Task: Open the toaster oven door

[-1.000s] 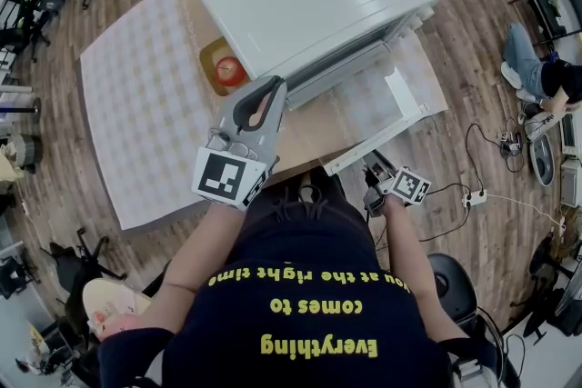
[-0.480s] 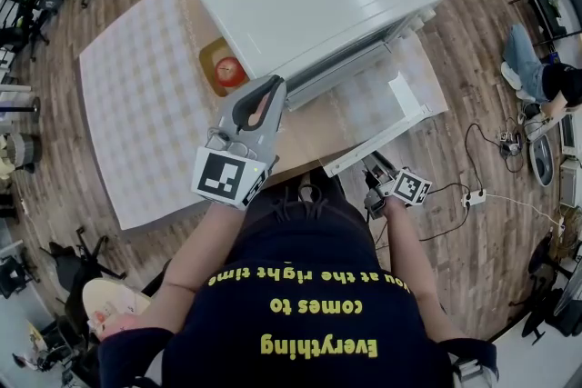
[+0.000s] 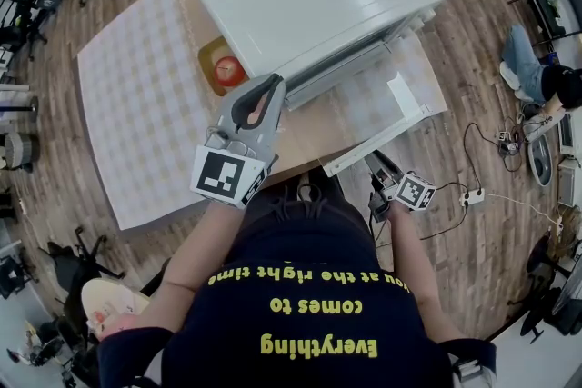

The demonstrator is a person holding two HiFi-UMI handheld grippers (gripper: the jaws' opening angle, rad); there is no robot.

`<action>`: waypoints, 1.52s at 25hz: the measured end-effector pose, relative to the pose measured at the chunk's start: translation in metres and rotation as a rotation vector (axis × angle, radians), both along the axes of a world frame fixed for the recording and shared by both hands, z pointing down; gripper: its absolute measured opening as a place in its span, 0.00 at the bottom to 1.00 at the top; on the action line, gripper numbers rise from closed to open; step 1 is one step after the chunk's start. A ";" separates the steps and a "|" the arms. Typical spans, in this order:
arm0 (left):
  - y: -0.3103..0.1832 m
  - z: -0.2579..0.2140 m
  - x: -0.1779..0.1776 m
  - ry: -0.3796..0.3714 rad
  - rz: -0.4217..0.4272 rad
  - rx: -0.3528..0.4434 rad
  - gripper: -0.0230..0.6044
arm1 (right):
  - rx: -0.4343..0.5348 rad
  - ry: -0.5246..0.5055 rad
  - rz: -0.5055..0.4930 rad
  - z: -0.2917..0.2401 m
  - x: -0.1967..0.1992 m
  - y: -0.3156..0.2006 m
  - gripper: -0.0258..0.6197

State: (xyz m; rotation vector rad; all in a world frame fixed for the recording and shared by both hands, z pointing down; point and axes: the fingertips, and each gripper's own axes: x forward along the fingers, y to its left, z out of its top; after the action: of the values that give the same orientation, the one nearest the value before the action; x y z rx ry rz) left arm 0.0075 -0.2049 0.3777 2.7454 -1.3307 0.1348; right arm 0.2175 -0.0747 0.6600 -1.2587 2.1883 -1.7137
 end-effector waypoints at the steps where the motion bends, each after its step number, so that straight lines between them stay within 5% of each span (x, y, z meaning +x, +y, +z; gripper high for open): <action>1: 0.000 0.000 0.000 0.001 0.000 0.001 0.06 | 0.009 0.039 -0.009 0.000 0.003 0.001 0.32; 5: 0.001 -0.001 -0.001 0.005 -0.001 0.005 0.06 | 0.039 0.183 -0.029 -0.006 0.012 0.006 0.30; 14: 0.003 -0.004 -0.003 0.010 -0.002 0.015 0.06 | 0.174 0.390 0.115 -0.065 0.040 -0.015 0.19; 27: 0.011 -0.010 -0.006 0.019 -0.020 0.034 0.06 | 0.420 0.462 0.197 -0.175 0.051 -0.056 0.14; 38: 0.019 -0.022 -0.012 0.029 -0.041 0.062 0.06 | 0.643 0.611 0.125 -0.269 0.037 -0.073 0.12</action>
State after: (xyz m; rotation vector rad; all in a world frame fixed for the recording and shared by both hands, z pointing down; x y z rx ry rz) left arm -0.0046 -0.1855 0.3559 2.7568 -1.4064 0.0524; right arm 0.2547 -0.1479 0.3910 -1.7896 2.5547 -0.5003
